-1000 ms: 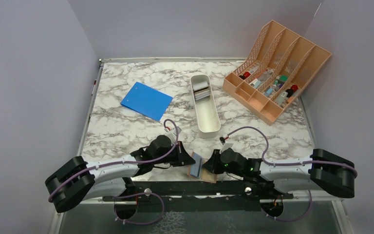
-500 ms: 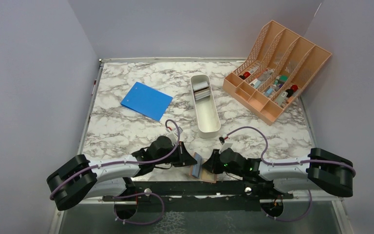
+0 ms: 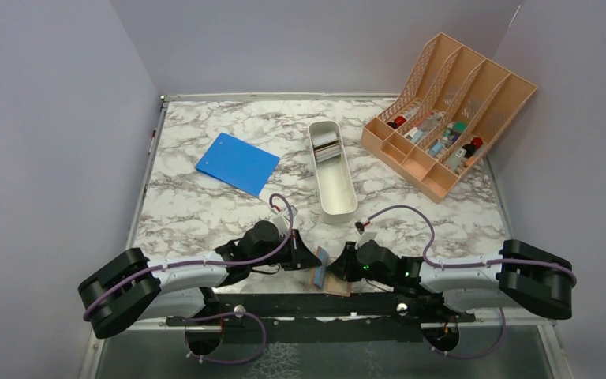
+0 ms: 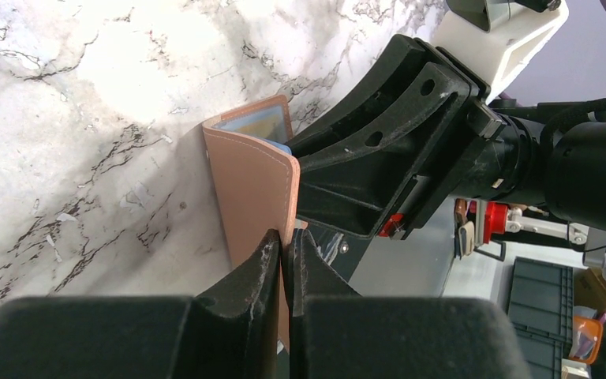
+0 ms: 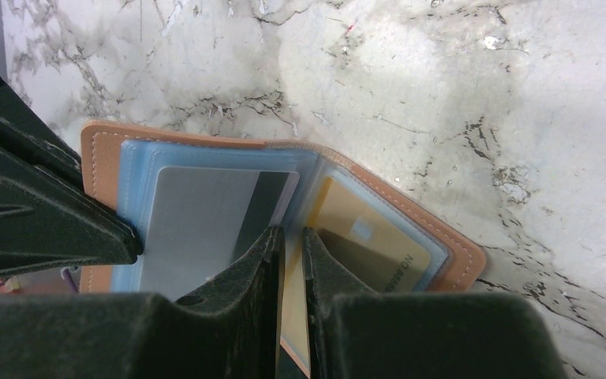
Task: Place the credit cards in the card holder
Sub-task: Turn over the card slot in the card holder.
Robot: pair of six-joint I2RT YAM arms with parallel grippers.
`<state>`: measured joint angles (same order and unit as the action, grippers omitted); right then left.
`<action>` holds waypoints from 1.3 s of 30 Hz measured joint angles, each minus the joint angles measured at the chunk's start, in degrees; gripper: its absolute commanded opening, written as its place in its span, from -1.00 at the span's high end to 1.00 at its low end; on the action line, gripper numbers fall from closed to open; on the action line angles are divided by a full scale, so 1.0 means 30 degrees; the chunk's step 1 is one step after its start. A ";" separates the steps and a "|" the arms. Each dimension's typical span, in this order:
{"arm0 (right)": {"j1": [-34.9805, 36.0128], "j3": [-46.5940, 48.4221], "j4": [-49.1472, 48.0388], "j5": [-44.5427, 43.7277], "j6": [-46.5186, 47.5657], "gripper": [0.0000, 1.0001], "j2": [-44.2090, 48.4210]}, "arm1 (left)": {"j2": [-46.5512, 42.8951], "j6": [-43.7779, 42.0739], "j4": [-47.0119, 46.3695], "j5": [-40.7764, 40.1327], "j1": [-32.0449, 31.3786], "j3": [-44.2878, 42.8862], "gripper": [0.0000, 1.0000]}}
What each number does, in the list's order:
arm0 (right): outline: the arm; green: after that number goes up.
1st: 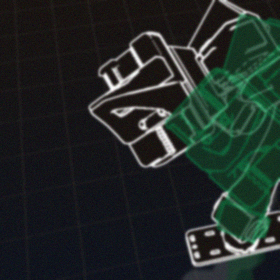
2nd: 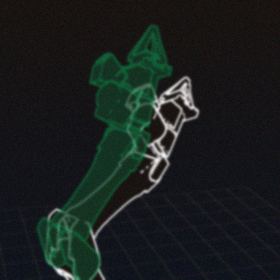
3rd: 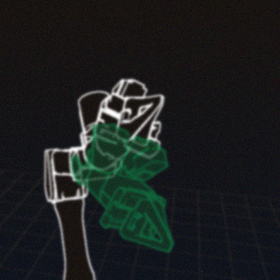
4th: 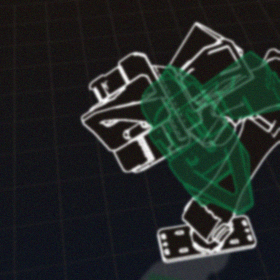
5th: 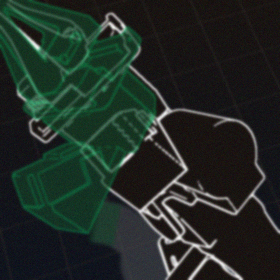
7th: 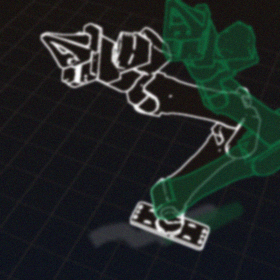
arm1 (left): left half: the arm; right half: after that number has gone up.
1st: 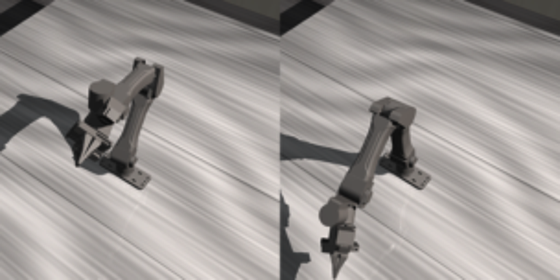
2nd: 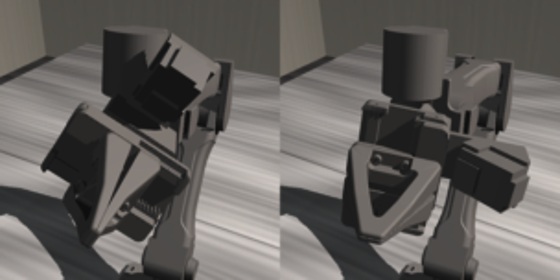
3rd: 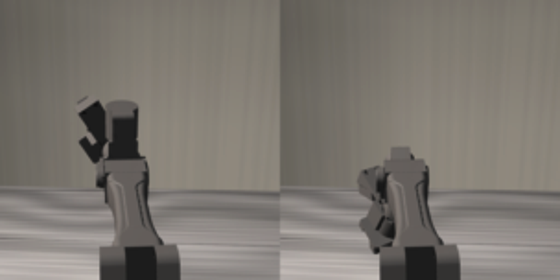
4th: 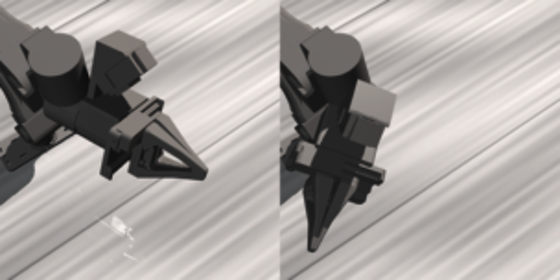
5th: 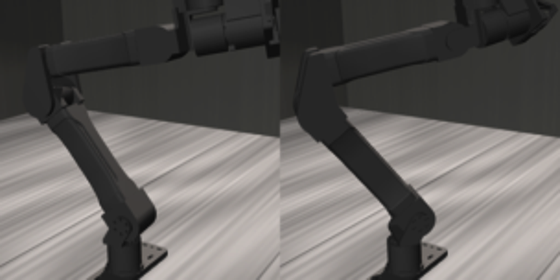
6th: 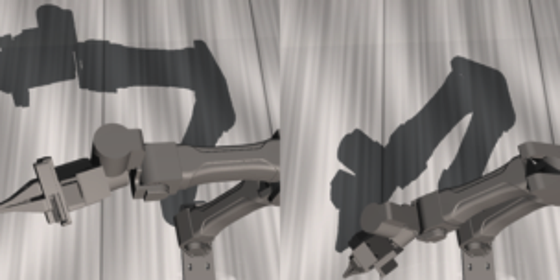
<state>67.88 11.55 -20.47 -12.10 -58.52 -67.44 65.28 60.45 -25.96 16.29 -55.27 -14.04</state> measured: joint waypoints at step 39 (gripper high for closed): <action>0.0000 -0.0291 0.0357 -0.0029 -0.0495 0.26 0.1013 | 0.1719 0.0124 -0.2557 0.0270 -0.0248 0.0211 1.00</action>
<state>67.88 10.68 -19.40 -12.19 -60.01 -64.40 70.43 60.82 -33.63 17.10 -56.01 -13.41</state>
